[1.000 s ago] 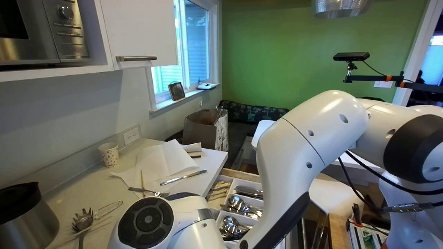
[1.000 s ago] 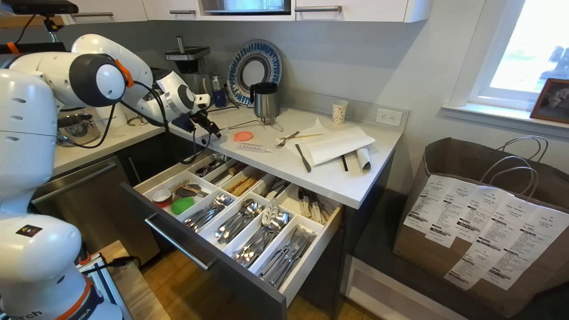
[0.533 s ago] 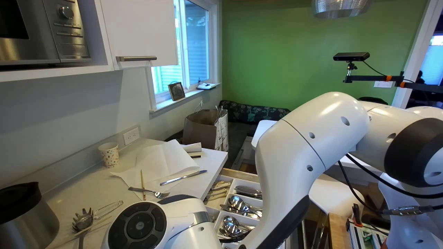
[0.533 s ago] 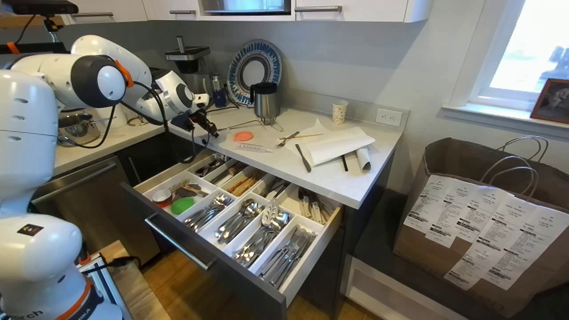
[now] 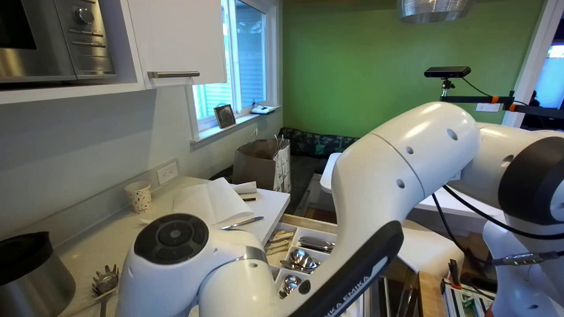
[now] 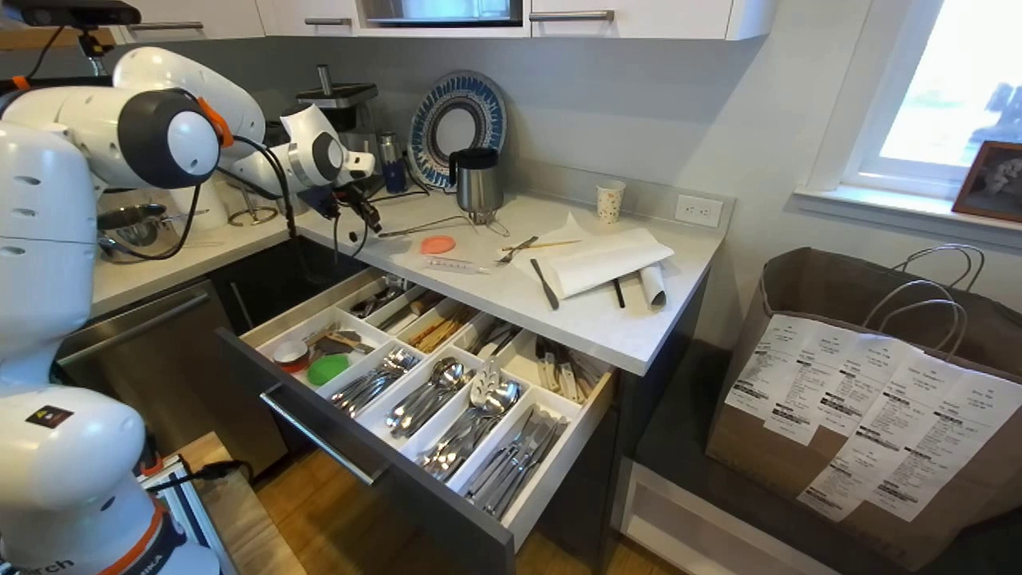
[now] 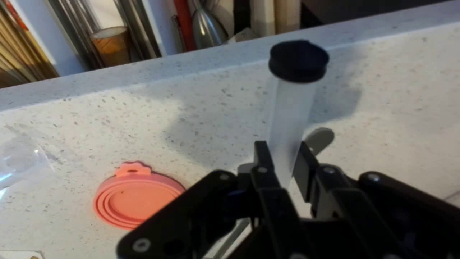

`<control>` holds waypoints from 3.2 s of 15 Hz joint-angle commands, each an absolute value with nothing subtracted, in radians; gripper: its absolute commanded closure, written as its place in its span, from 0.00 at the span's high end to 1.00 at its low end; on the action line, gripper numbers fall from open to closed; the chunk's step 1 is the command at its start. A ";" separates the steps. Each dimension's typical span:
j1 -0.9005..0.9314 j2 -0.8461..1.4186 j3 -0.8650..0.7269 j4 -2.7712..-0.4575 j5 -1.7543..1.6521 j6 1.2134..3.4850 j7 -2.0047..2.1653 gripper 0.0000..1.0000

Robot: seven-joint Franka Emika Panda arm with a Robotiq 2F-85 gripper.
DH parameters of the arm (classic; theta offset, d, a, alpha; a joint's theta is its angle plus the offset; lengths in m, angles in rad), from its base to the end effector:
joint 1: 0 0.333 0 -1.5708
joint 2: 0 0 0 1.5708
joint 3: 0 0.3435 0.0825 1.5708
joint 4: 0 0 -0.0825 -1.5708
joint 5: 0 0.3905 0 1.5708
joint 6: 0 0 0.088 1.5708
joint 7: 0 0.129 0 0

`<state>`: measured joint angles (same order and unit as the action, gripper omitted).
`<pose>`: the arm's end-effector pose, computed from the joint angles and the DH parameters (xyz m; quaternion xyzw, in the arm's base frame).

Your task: Pick up the syringe on the left and place it standing on the kitchen counter

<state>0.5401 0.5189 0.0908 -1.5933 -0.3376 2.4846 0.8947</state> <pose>0.6122 0.4302 0.3733 -0.9767 0.0270 -0.2063 0.0522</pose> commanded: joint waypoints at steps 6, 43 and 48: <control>0.364 0.335 0.215 -1.563 0.151 2.227 0.758 0.05; 0.151 0.830 0.195 -0.947 0.859 1.562 1.036 0.21; 0.159 0.828 0.195 -0.938 0.858 1.562 1.035 0.21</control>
